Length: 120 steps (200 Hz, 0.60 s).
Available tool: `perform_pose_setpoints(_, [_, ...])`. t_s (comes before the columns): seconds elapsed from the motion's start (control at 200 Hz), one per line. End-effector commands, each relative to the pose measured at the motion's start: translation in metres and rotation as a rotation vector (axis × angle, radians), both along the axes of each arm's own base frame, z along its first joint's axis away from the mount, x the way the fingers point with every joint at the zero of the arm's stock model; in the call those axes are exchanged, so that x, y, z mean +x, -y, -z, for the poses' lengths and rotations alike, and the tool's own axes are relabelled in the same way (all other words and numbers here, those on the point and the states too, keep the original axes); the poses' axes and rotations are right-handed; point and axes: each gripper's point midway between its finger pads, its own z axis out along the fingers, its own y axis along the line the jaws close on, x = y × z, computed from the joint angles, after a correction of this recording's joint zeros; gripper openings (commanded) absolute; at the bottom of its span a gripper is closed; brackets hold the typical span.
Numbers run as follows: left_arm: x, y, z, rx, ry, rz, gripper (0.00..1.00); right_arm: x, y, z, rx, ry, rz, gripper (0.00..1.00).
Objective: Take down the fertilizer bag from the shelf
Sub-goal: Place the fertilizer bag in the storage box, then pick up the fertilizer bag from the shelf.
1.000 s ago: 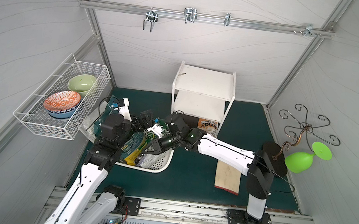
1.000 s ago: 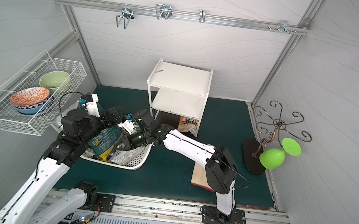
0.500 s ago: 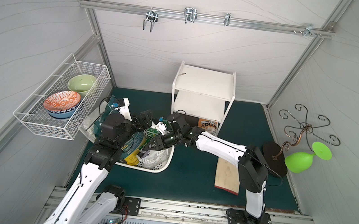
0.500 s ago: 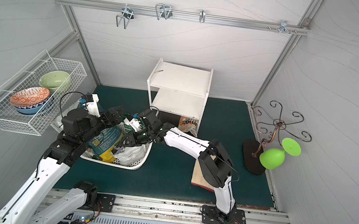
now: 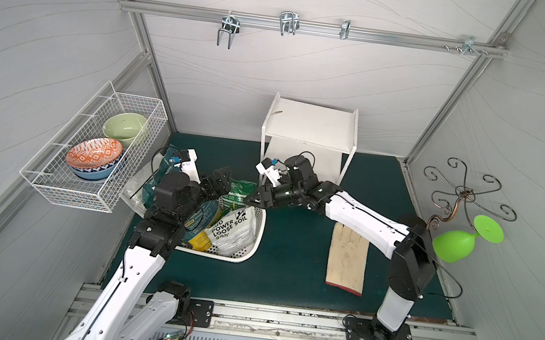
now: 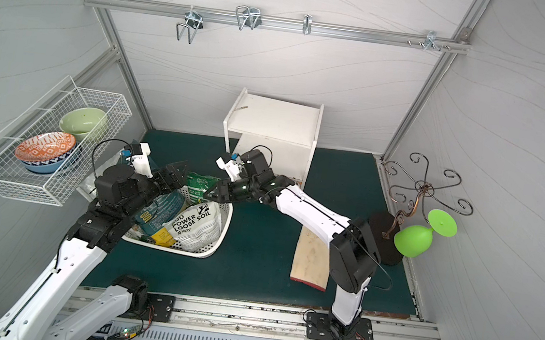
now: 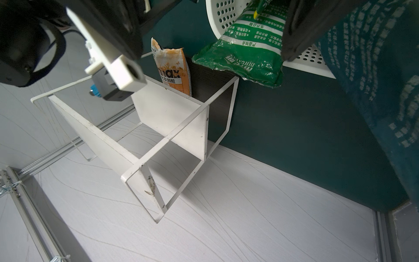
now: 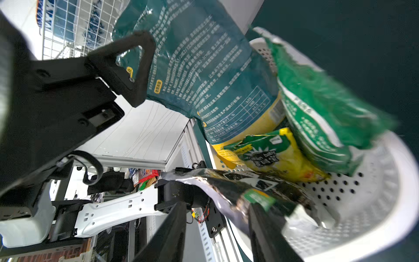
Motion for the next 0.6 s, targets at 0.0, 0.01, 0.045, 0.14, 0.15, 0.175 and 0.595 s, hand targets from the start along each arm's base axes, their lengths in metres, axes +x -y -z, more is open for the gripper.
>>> perform_pose_setpoints(0.0, [0.004, 0.003, -0.016, -0.020, 0.071, 0.018, 0.99, 0.009, 0.035, -0.001, -0.058, 0.049, 0.074, 0.49])
perform_pose_setpoints(0.01, [0.004, 0.004, -0.016, -0.021, 0.073, 0.020, 0.99, 0.010, 0.039, 0.001, -0.065, 0.052, 0.083, 0.49])
perform_pose_setpoints(0.045, [0.004, 0.005, -0.016, -0.023, 0.074, 0.027, 0.99, 0.014, 0.051, 0.006, -0.093, 0.055, 0.116, 0.49])
perform_pose_setpoints(0.14, [0.005, 0.009, -0.016, -0.026, 0.075, 0.051, 0.99, 0.025, 0.089, 0.027, -0.169, 0.047, 0.227, 0.49])
perform_pose_setpoints(0.15, [0.005, 0.010, -0.016, -0.026, 0.076, 0.052, 0.99, 0.026, 0.093, 0.030, -0.180, 0.043, 0.240, 0.49])
perform_pose_setpoints(0.175, [0.006, 0.011, -0.016, -0.027, 0.077, 0.058, 0.99, 0.028, 0.103, 0.036, -0.199, 0.035, 0.276, 0.50])
perform_pose_setpoints(0.595, [0.011, 0.018, -0.006, -0.076, 0.055, 0.082, 0.99, 0.067, 0.192, 0.133, -0.358, -0.190, 0.802, 0.57])
